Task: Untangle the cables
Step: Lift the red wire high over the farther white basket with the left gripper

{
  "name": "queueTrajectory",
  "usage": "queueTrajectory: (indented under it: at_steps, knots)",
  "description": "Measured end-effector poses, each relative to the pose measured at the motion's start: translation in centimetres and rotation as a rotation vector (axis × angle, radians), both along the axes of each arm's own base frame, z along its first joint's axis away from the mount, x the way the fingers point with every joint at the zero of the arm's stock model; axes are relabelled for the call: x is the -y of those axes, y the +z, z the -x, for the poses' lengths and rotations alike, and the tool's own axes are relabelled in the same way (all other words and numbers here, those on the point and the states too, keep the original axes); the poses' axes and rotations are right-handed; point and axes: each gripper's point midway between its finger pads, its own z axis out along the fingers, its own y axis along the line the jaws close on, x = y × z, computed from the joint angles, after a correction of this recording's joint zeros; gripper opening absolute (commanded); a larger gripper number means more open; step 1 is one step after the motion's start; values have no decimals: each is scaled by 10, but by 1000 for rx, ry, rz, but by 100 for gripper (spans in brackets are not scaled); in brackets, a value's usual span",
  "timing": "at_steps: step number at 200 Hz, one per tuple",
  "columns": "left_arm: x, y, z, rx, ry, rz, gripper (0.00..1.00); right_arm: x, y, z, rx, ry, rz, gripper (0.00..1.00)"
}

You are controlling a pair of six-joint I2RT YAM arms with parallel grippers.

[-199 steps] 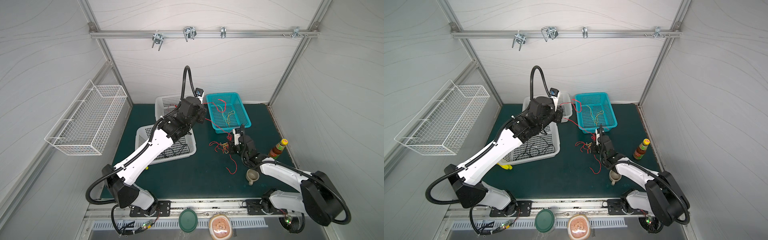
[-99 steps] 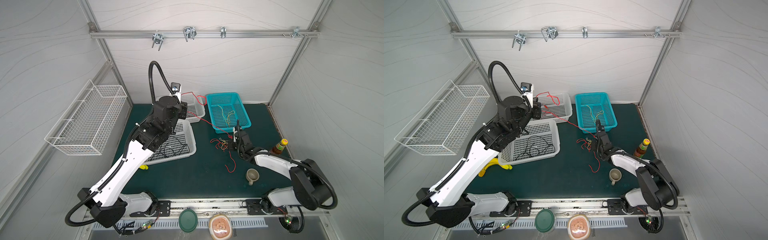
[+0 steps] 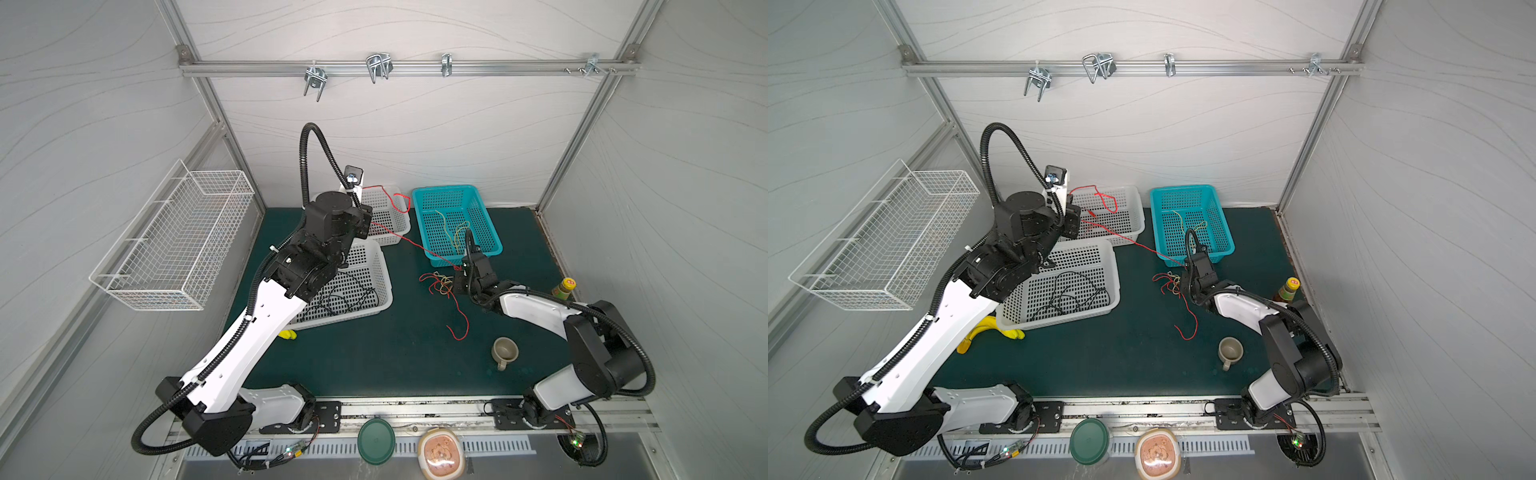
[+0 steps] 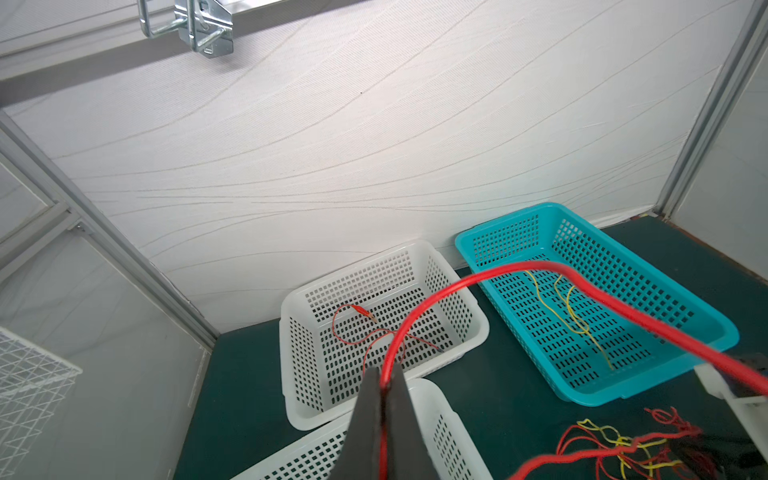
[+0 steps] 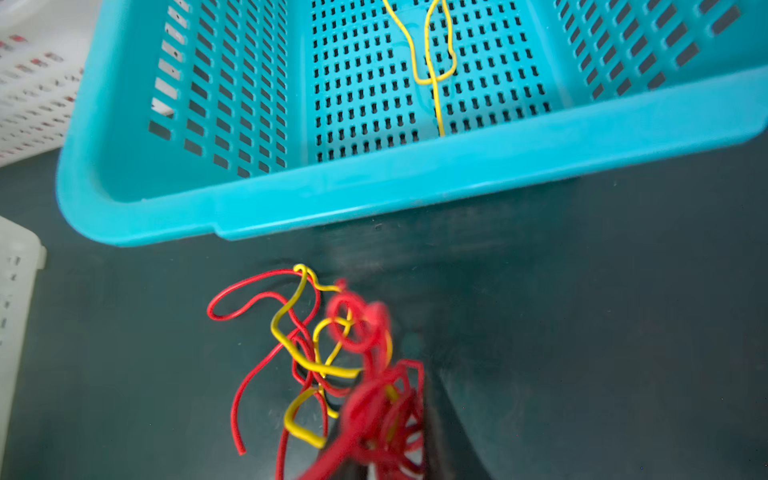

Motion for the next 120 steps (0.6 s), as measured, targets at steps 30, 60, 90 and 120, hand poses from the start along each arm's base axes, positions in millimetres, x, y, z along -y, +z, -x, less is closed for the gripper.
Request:
queueTrajectory:
  at_steps: [30, 60, 90, 120]
  knots:
    - [-13, 1, -4, 3, 38, -20, 0, -3, -7, 9, 10, 47, -26, 40]
    - [-17, 1, -4, 5, 49, -32, 0, -5, -6, 13, 25, 67, -42, 40]
    - [-29, 13, -3, 31, 99, -53, 0, -1, -11, 14, 10, 52, -47, 48]
    - [-36, 23, 5, 54, 110, -56, 0, -1, -9, 15, 9, 47, -66, 48]
